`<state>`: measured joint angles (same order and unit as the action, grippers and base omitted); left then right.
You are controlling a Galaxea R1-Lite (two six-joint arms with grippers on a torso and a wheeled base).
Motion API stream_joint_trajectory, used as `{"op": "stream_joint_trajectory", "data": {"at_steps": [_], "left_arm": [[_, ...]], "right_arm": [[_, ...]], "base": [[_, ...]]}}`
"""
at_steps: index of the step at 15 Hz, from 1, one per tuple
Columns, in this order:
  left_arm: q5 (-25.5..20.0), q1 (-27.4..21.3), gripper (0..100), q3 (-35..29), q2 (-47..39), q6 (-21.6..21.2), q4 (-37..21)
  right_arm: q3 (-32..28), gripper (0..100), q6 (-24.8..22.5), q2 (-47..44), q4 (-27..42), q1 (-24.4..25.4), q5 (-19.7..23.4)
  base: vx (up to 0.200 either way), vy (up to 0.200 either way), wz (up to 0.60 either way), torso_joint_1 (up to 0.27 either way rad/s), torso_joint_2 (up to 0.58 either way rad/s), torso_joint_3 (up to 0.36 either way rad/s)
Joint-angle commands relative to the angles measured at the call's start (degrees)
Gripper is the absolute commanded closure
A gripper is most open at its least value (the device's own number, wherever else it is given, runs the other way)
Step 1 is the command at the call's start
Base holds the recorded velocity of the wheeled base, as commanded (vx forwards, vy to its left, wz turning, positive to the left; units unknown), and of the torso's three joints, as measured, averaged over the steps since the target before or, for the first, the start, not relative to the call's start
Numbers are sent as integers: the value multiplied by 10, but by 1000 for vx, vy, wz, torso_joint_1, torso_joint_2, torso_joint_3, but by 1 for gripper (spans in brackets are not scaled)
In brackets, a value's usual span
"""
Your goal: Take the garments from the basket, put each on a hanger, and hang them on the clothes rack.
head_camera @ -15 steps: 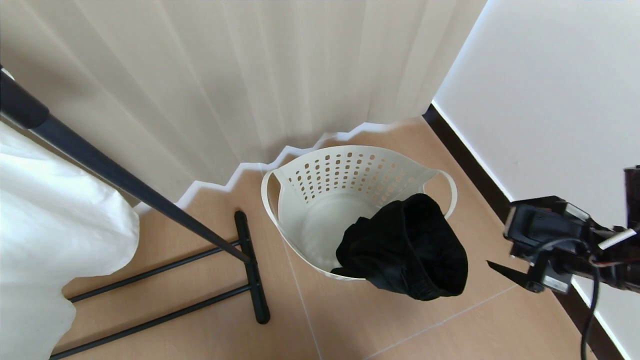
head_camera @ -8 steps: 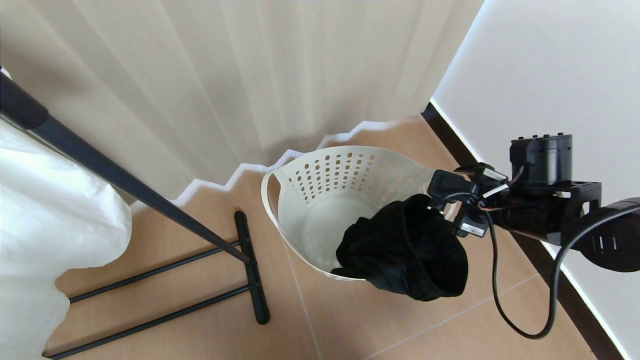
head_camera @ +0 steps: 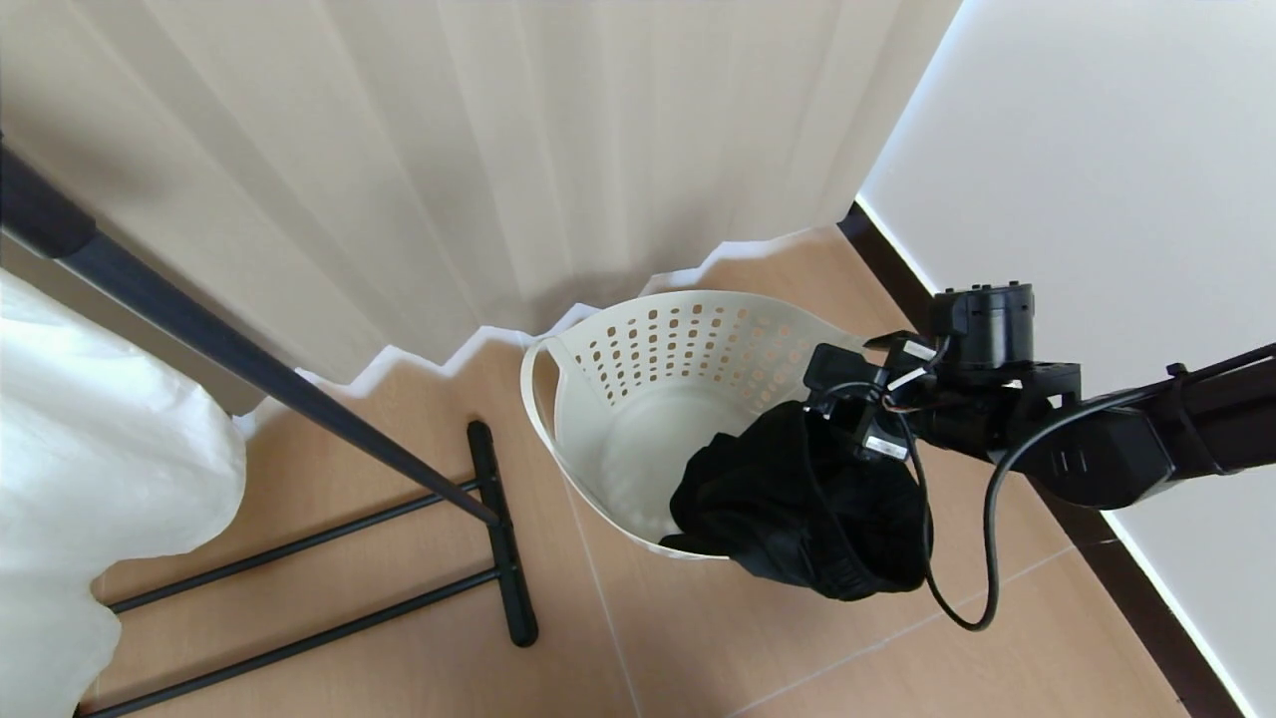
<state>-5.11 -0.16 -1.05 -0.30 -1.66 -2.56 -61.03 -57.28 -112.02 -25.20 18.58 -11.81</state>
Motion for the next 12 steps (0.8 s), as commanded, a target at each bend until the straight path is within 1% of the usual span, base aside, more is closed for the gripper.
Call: {"op": "stream_joint_trajectory", "data": {"at_steps": [1,4,5,8,10,11,12], "left_arm": [[0,0,0,0,0,0,0],[0,1,0,0,0,0,0],[0,0,0,0,0,0,0],[0,0,0,0,0,0,0],[0,0,0,0,0,0,0],[0,0,0,0,0,0,0],[0,0,0,0,0,0,0]], "right_arm": [[-17,0,0,-39,-19,0,-1],[-35,0,0,-52,-21,0,-1],[-50,0,1,-63,-21,0,-1],[-74,0,1,-76,-21,0,-20],[-74,0,1,-77,-21,-1,-20],[-73,100,3,-77,-21,-1,-20],[-72,100,9,-75,-21,0,-20]], "base": [[0,0,0,0,0,0],[0,0,0,0,0,0],[0,0,0,0,0,0],[0,0,0,0,0,0],[0,0,0,0,0,0],[0,0,0,0,0,0],[0,0,0,0,0,0]]}}
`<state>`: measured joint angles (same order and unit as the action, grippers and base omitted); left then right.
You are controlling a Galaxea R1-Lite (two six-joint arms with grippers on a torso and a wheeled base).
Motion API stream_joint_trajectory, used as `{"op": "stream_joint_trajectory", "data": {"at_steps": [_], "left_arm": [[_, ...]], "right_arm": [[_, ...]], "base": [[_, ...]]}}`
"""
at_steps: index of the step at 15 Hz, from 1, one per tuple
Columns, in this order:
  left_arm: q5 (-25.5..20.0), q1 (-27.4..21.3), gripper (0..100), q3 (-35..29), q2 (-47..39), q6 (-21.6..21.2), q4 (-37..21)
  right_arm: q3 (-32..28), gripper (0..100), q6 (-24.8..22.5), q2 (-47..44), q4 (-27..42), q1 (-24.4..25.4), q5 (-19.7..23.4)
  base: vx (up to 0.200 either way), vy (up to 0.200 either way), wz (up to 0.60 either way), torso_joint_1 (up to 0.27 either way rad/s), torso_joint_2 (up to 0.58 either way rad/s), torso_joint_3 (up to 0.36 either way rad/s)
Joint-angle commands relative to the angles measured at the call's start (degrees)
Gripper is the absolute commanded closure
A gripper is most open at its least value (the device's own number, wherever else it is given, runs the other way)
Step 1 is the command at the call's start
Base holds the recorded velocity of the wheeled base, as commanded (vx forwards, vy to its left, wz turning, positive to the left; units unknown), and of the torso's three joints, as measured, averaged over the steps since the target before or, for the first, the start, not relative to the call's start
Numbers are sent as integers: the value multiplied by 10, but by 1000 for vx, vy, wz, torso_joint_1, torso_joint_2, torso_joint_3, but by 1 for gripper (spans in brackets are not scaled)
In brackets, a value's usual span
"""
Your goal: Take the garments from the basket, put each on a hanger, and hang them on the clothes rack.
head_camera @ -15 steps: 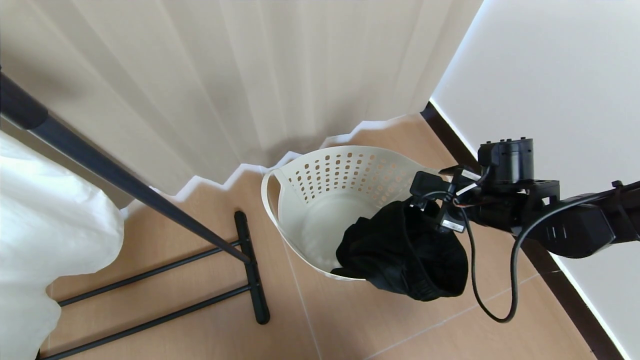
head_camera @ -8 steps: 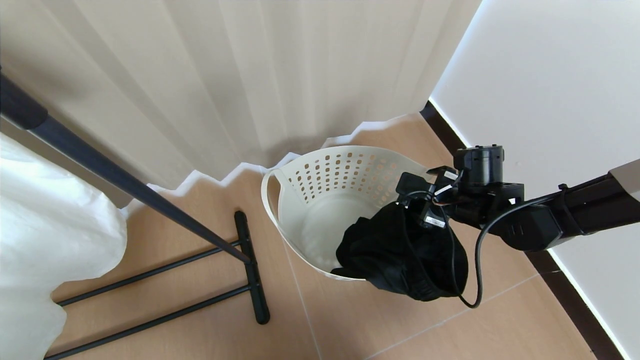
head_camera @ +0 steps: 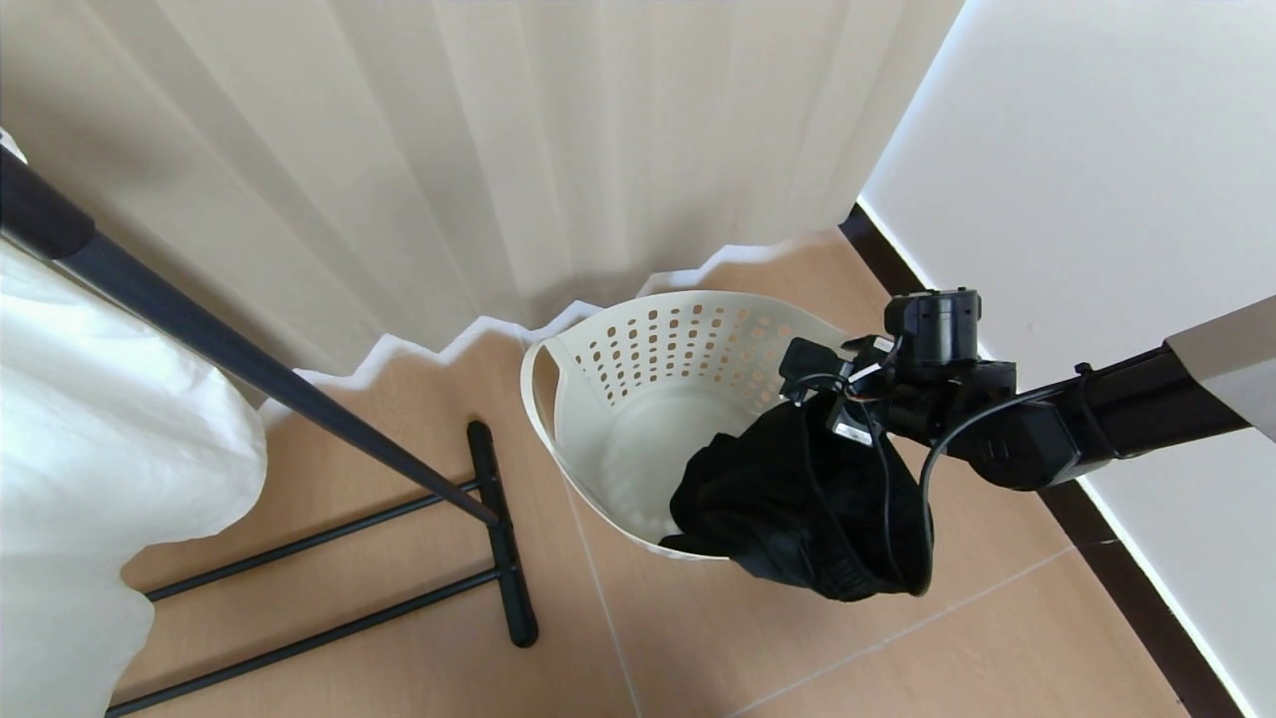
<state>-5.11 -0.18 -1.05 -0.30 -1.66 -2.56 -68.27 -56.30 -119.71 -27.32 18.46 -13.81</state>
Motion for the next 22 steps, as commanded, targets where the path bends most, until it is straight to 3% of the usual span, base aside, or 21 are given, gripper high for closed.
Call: {"op": "stream_joint_trajectory", "data": {"at_steps": [1,3,5,6,8,9,10,11,13,16,22], "left_arm": [[0,0,0,0,0,0,0],[1,0,0,0,0,1,0],[1,0,0,0,0,1,0],[2,0,0,0,0,2,0],[2,0,0,0,0,3,0],[2,0,0,0,0,3,0],[2,1,0,0,0,3,0],[3,1,0,0,0,3,0],[-3,0,0,0,0,-7,0],[-3,0,0,0,0,-6,0],[-3,0,0,0,0,-5,-1]], "right_arm": [[2,100,7,3,0,1,0],[18,100,52,19,-1,3,1],[66,100,101,70,-1,33,4],[117,100,146,130,-1,53,4],[159,100,182,188,-3,65,4],[212,100,244,263,-3,79,5],[227,100,273,287,-3,87,5],[256,100,346,336,-3,113,3],[276,100,415,389,-1,154,3],[290,100,467,431,2,216,5],[292,100,487,397,-4,202,6]], "base": [[0,0,0,0,0,0],[0,0,0,0,0,0],[0,0,0,0,0,0],[0,0,0,0,0,0],[0,0,0,0,0,0],[0,0,0,0,0,0],[0,0,0,0,0,0],[0,0,0,0,0,0],[0,0,0,0,0,0],[0,0,0,0,0,0],[0,0,0,1,0,33]]}}
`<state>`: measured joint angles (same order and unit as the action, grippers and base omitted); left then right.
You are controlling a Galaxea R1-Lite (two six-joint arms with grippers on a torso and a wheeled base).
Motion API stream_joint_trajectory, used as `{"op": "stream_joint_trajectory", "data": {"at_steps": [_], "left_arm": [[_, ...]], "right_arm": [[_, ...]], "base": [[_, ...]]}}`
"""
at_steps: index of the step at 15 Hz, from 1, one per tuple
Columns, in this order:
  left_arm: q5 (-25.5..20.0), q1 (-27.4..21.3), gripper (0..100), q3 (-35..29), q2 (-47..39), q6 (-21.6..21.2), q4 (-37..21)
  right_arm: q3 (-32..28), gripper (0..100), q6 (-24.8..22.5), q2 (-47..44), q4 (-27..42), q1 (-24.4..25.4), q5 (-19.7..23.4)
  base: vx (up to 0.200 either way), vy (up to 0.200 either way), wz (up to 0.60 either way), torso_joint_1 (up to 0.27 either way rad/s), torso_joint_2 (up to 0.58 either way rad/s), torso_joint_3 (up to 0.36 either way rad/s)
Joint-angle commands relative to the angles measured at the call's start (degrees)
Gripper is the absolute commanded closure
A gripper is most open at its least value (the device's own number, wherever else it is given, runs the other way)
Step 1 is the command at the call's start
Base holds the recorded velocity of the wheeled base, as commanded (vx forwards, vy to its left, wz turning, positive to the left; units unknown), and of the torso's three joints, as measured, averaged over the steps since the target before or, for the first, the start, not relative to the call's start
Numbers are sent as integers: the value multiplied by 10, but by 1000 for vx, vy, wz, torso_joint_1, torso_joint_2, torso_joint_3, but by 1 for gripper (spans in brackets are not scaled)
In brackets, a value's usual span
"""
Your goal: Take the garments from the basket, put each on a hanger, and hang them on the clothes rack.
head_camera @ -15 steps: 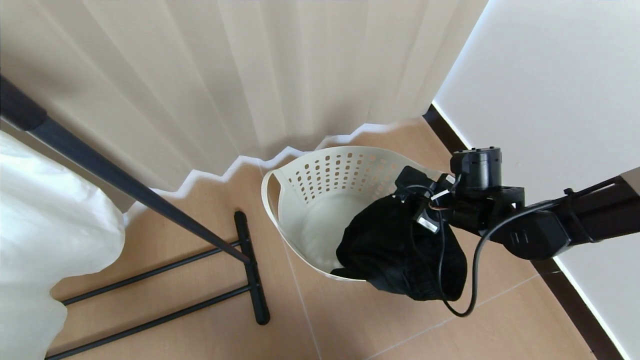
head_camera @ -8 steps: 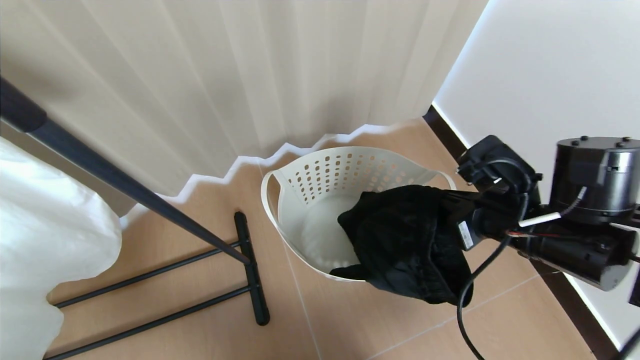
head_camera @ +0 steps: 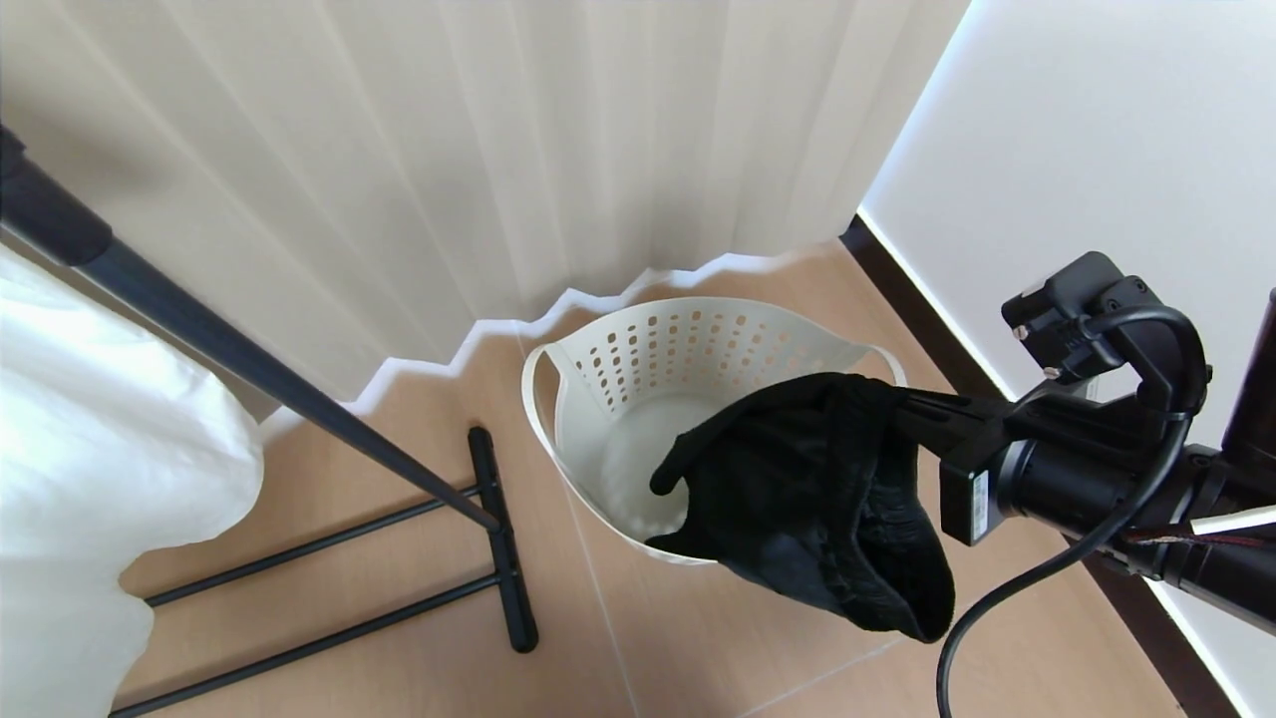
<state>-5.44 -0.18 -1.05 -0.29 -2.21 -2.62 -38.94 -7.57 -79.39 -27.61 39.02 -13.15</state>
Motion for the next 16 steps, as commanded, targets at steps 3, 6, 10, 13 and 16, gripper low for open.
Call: {"op": "stream_joint_trajectory", "data": {"at_steps": [3,6,10,13,16], "left_arm": [[0,0,0,0,0,0,0],[0,0,0,0,0,0,0],[0,0,0,0,0,0,0],[0,0,0,0,0,0,0],[0,0,0,0,0,0,0]], "right_arm": [[-3,100,0,-6,-1,-13,0],[-4,100,0,-6,-13,-20,0],[-4,100,0,-7,-22,-24,0],[-2,100,1,-8,-22,-32,0],[1,100,1,-12,-24,-34,1]], "base": [[0,0,0,1,1,180],[0,0,0,2,2,199],[0,0,0,0,4,195],[0,0,0,4,1,196],[0,0,0,-2,-80,112]]}}
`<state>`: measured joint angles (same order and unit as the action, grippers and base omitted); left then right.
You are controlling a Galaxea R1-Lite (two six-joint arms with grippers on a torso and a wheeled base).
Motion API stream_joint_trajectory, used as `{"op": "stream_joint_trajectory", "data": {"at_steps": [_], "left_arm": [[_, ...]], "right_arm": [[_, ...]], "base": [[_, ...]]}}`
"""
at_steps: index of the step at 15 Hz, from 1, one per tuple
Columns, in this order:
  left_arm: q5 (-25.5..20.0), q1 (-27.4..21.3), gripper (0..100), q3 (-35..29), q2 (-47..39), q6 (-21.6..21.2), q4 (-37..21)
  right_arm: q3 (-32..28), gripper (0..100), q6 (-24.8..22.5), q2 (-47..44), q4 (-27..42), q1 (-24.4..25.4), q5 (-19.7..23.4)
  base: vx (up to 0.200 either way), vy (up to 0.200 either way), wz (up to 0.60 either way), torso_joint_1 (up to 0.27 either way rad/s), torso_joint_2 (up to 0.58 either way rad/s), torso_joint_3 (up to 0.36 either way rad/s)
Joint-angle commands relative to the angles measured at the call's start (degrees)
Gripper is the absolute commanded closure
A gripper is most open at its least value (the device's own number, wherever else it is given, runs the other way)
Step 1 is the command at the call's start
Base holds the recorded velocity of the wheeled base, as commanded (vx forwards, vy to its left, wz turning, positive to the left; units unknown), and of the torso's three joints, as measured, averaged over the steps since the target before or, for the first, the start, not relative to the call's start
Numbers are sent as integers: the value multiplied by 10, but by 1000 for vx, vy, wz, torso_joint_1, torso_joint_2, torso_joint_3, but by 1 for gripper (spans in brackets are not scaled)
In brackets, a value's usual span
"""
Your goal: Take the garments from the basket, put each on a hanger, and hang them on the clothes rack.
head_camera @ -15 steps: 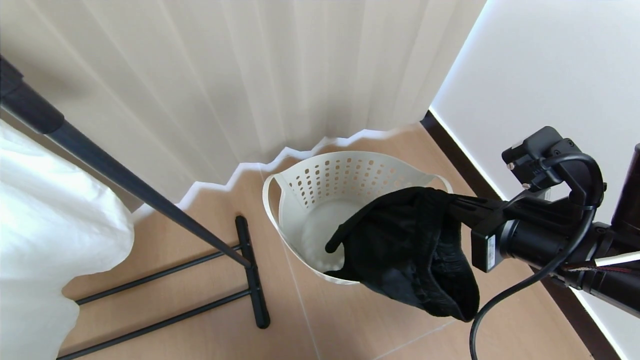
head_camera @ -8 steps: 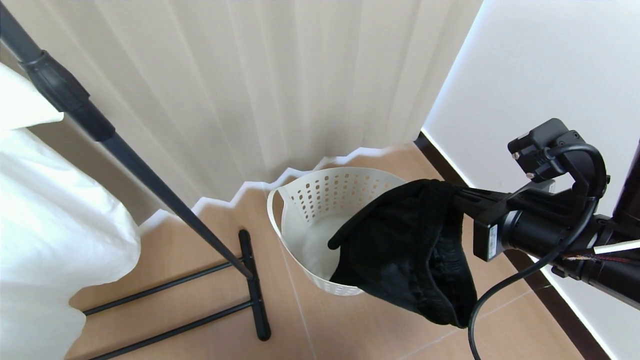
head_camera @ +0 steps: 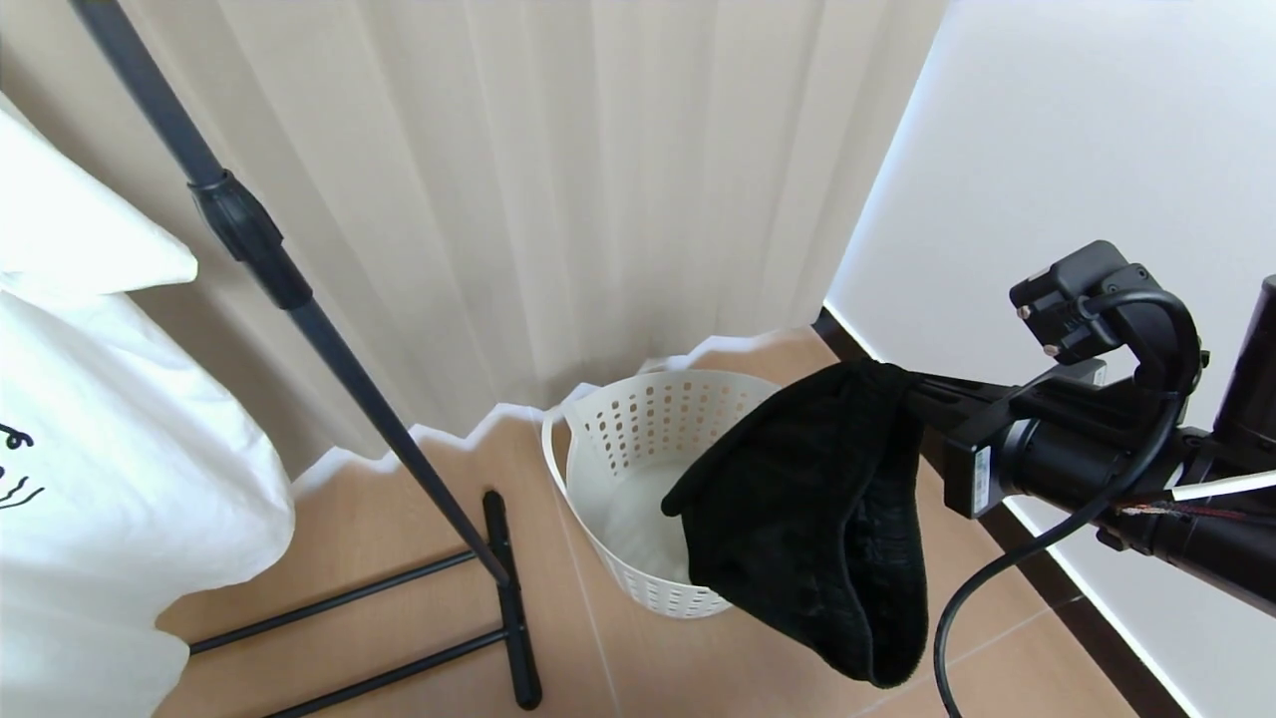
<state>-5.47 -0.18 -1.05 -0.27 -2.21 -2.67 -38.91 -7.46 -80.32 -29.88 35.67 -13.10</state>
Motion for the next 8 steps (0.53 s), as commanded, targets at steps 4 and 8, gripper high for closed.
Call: {"op": "stream_joint_trajectory", "data": {"at_steps": [4,8], "left_arm": [[0,0,0,0,0,1,0],[0,0,0,0,0,1,0]], "right_arm": [[2,100,-1,-5,-2,-1,-1],[2,100,0,-4,-1,-1,-1]], "base": [[0,0,0,12,-372,-154],[0,0,0,57,-440,-181]]}}
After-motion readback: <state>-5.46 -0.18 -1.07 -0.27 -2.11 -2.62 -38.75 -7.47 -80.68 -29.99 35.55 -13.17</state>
